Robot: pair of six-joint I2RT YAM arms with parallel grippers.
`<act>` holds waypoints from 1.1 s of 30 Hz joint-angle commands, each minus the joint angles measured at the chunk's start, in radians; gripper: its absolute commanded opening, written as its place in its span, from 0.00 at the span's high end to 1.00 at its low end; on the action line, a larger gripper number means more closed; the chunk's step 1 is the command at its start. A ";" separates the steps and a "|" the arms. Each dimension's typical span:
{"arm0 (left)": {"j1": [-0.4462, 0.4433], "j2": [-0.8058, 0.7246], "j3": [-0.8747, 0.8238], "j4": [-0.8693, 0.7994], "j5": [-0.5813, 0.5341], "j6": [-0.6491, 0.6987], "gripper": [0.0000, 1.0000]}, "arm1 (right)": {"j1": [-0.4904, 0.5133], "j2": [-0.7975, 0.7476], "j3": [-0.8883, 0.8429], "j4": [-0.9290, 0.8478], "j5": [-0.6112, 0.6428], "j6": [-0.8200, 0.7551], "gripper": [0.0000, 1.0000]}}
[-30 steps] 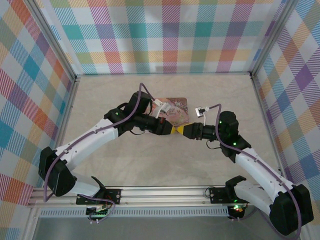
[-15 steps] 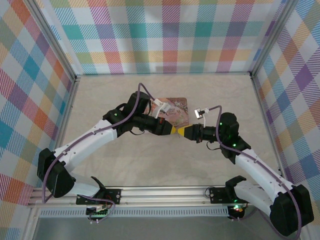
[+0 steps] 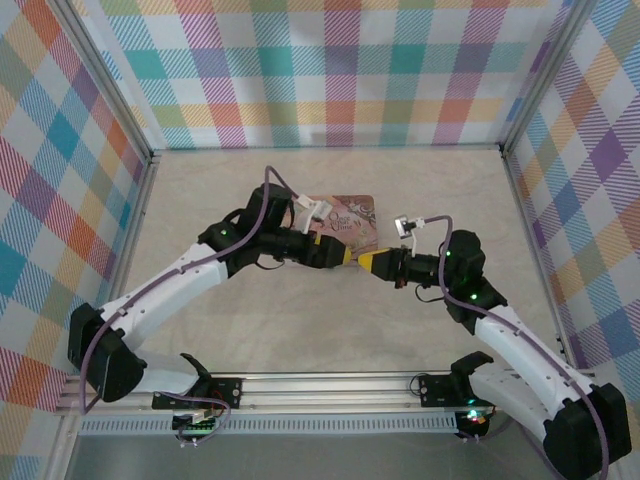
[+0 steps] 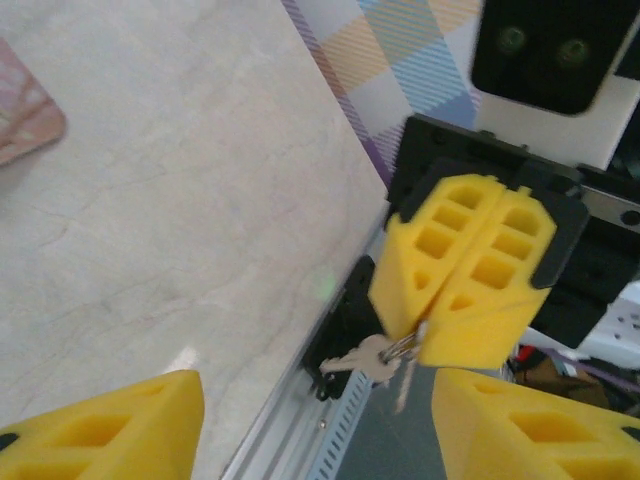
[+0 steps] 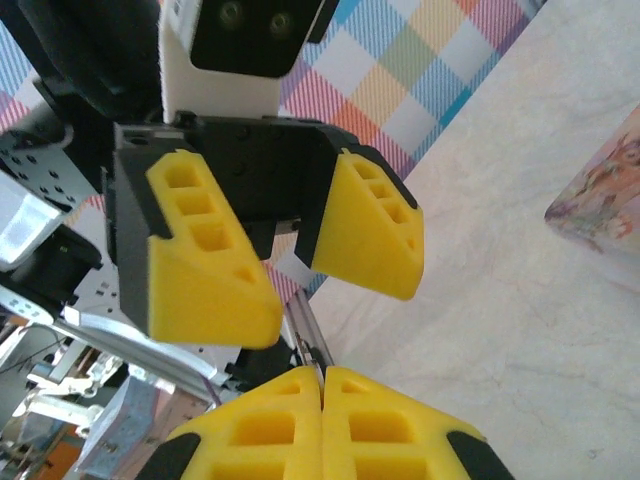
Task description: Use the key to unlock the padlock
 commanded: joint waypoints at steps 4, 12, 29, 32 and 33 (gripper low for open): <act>0.025 -0.109 -0.081 0.136 -0.192 -0.105 0.29 | 0.008 -0.053 -0.026 0.036 0.184 0.056 1.00; 0.025 -0.147 -0.213 0.416 -0.238 -0.272 0.20 | 0.025 -0.023 -0.085 0.214 0.338 0.185 1.00; -0.014 -0.070 -0.258 0.803 -0.112 -0.414 0.43 | 0.233 0.091 -0.126 0.543 0.574 0.251 1.00; -0.018 -0.071 -0.258 0.806 -0.107 -0.411 0.45 | 0.239 0.095 -0.130 0.574 0.587 0.258 1.00; -0.019 -0.074 -0.257 0.803 -0.107 -0.408 0.45 | 0.239 0.096 -0.132 0.589 0.588 0.257 1.00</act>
